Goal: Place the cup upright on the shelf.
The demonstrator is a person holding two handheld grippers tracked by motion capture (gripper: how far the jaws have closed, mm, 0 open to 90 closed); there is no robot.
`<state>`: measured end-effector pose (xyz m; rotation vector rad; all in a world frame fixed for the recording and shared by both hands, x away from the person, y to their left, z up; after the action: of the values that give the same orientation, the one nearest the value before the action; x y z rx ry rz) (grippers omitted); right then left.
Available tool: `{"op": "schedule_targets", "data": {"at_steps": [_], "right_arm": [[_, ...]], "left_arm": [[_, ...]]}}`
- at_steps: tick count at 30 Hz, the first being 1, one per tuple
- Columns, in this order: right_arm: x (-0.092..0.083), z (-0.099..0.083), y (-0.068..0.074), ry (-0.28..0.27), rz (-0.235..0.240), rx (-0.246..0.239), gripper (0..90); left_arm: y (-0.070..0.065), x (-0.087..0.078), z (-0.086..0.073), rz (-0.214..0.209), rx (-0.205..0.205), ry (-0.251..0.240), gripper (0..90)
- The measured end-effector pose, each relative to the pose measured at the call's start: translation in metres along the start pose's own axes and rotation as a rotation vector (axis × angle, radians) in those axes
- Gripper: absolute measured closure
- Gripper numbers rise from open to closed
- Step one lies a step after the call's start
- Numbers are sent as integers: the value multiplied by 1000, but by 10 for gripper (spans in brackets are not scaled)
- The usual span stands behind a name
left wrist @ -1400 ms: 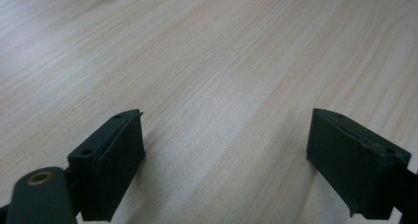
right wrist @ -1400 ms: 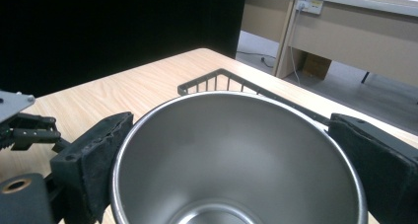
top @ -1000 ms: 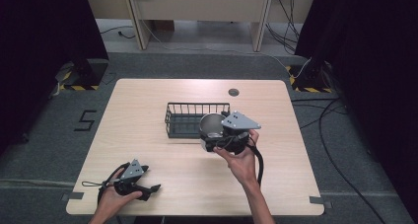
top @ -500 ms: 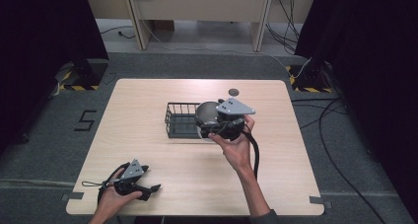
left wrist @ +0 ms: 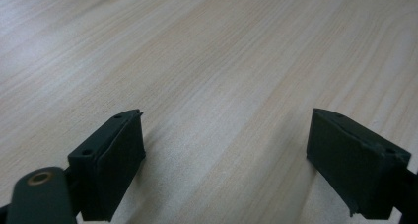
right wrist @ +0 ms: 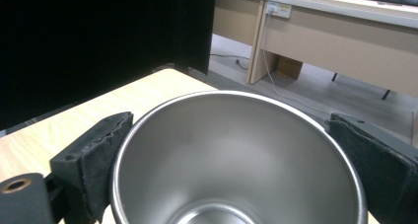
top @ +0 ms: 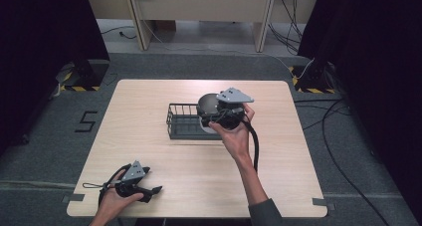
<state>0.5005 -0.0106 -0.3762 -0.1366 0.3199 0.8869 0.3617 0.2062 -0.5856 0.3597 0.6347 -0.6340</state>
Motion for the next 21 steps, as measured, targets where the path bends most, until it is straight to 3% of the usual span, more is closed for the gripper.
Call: {"op": "schedule_targets", "data": {"at_steps": [21], "right_arm": [[44, -7, -28, 1, -59, 60, 66]], "left_arm": [[0, 0, 0, 1, 0, -4, 140]]}}
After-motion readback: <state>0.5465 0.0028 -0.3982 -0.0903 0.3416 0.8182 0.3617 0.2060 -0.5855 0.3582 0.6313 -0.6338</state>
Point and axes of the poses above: each handheld gripper's, and its own axes: x roughly forward along the jaws, z roughly out of its top, y roughly to its left, the point moved 9 cm from there along x, roughly forward along the jaws, and after that the axes turned 12 degrees about z, right-handed, at the moved point
